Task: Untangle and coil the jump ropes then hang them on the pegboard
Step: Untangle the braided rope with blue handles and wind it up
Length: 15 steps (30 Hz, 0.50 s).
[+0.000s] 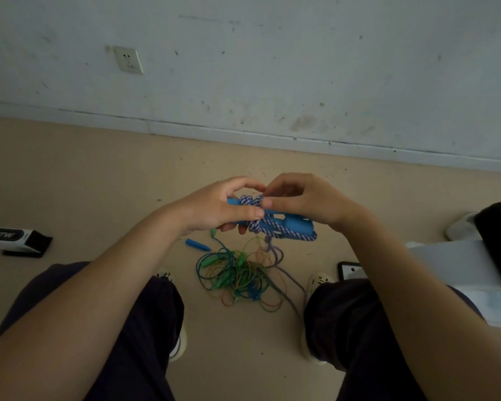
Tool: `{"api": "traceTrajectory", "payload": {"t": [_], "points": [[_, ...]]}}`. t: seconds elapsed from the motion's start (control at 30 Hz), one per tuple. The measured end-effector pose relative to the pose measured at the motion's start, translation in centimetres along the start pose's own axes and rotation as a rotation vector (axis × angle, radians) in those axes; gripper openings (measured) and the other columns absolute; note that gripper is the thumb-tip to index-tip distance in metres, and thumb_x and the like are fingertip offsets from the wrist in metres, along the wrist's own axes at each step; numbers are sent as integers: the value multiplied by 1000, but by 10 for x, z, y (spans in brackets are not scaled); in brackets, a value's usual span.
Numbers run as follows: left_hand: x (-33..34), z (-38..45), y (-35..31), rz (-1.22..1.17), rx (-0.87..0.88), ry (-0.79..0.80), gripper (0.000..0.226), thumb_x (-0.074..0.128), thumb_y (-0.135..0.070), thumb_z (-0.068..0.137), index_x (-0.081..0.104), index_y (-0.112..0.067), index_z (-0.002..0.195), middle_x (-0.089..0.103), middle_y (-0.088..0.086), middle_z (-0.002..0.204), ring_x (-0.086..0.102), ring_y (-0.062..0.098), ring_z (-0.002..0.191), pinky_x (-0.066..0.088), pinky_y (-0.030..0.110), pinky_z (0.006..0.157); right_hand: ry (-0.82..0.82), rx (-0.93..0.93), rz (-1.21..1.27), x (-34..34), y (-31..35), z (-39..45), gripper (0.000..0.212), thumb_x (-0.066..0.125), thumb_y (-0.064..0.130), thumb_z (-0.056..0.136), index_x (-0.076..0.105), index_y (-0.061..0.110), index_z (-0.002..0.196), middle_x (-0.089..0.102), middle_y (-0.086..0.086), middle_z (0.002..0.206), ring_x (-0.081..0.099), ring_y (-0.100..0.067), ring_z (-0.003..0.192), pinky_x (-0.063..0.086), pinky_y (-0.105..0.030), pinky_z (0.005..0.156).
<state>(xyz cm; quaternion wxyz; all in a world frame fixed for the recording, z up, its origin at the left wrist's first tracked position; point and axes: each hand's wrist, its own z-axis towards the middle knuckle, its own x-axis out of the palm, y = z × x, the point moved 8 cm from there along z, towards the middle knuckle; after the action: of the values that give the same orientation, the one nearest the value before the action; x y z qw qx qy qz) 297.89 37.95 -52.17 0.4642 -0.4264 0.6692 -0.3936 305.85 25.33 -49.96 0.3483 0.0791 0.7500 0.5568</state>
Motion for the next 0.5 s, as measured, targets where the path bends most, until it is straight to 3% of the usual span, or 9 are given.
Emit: {"api": "traceTrajectory", "payload": {"t": [0.13, 0.2, 0.3, 0.4, 0.5], "points": [[-7, 0, -1, -82, 44, -40, 41, 71, -38, 91, 57, -47, 129, 74, 2, 80, 57, 10, 60, 42, 17, 50, -37, 10, 20, -7, 1, -1, 40, 73, 52, 72, 75, 31, 105, 74, 18, 96, 68, 0, 89, 52, -13, 75], [-11, 0, -1, -102, 64, -93, 37, 69, -38, 92, 61, -47, 127, 71, 5, 78, 53, 13, 58, 40, 19, 49, -127, 24, 53, -12, -2, 0, 53, 72, 56, 71, 67, 33, 119, 71, 12, 103, 68, -3, 93, 53, -18, 79], [-21, 2, 0, -156, 64, -227, 28, 69, -38, 93, 64, -44, 119, 70, 1, 72, 49, 11, 55, 39, 21, 50, -221, 104, 345, -11, -11, -1, 71, 76, 47, 69, 51, 23, 132, 61, -6, 116, 70, -20, 94, 59, -33, 78], [-27, 3, 1, -223, 61, -305, 23, 69, -34, 94, 60, -34, 115, 70, 0, 70, 51, 11, 55, 39, 20, 49, -221, 95, 498, -2, -10, -1, 58, 75, 36, 81, 49, 15, 129, 66, -9, 98, 67, -28, 66, 53, -31, 51], [-16, 1, -2, -289, 46, -192, 32, 68, -33, 92, 55, -23, 119, 71, 4, 73, 55, 14, 54, 37, 21, 45, -271, 12, 504, -8, -6, 0, 43, 70, 28, 90, 53, 7, 125, 56, -5, 74, 49, -19, 49, 35, -26, 41]]}}
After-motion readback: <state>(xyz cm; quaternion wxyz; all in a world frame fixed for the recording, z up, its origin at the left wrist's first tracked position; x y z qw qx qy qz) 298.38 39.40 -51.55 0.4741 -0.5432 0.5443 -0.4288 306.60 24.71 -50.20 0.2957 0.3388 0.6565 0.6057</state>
